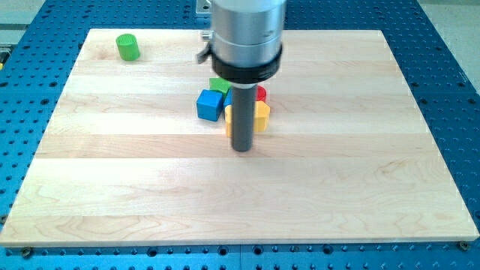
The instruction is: Place your hand below the green circle
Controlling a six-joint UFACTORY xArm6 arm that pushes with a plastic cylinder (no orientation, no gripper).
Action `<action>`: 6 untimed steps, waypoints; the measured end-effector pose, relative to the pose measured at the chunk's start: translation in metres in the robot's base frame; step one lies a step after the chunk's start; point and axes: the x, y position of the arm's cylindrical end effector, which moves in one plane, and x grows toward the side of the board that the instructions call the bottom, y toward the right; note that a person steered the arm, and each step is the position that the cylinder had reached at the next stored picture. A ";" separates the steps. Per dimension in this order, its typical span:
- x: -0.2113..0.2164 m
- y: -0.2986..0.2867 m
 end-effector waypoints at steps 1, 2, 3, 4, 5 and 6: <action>-0.021 -0.128; -0.079 -0.253; -0.085 -0.278; -0.085 -0.278; -0.084 -0.267; -0.129 -0.193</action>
